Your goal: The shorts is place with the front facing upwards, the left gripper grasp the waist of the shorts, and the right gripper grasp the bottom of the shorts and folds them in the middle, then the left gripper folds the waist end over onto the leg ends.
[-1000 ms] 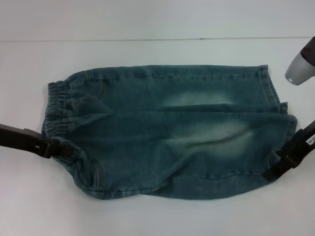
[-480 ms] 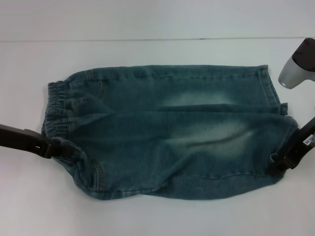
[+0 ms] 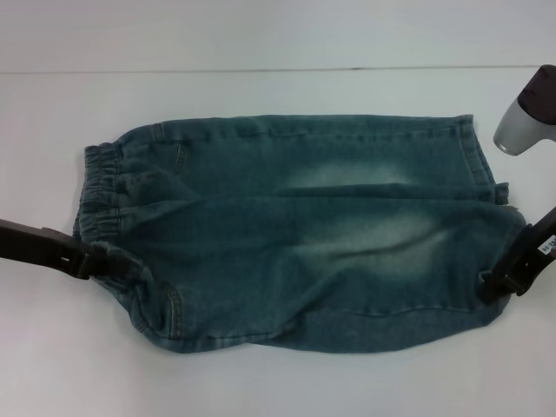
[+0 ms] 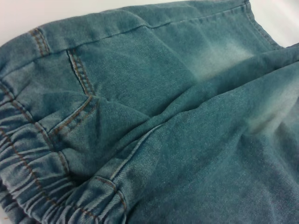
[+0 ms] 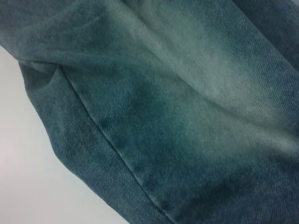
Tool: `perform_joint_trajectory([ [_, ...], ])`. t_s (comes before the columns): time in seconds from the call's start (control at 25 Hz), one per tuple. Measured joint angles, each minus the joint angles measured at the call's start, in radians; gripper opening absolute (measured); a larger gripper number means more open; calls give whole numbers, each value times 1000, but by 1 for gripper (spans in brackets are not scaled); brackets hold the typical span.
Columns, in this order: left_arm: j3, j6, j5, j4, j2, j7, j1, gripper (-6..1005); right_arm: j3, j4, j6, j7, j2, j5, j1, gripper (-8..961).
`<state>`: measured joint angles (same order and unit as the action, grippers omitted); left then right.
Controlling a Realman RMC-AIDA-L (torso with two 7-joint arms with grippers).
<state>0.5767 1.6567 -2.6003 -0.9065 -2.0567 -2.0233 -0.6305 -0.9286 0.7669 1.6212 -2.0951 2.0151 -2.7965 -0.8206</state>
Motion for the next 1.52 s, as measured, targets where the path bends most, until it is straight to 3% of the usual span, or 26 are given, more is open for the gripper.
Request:
perform_joint_trajectory([
  [0.08, 0, 9, 1, 0, 3, 0, 0, 43, 0, 1, 4, 5, -2, 0, 3, 43],
  [0.48, 0, 106, -5, -6, 32, 3, -13, 43, 62, 13, 148, 98, -42, 8, 15, 43],
  [0.96, 0, 123, -38, 3, 43, 5, -29, 43, 126, 84, 310, 135, -97, 8, 25, 44],
  [1.52, 0, 164, -70, 3, 49, 2, -42, 43, 91, 112, 363, 155, -108, 9, 29, 43],
])
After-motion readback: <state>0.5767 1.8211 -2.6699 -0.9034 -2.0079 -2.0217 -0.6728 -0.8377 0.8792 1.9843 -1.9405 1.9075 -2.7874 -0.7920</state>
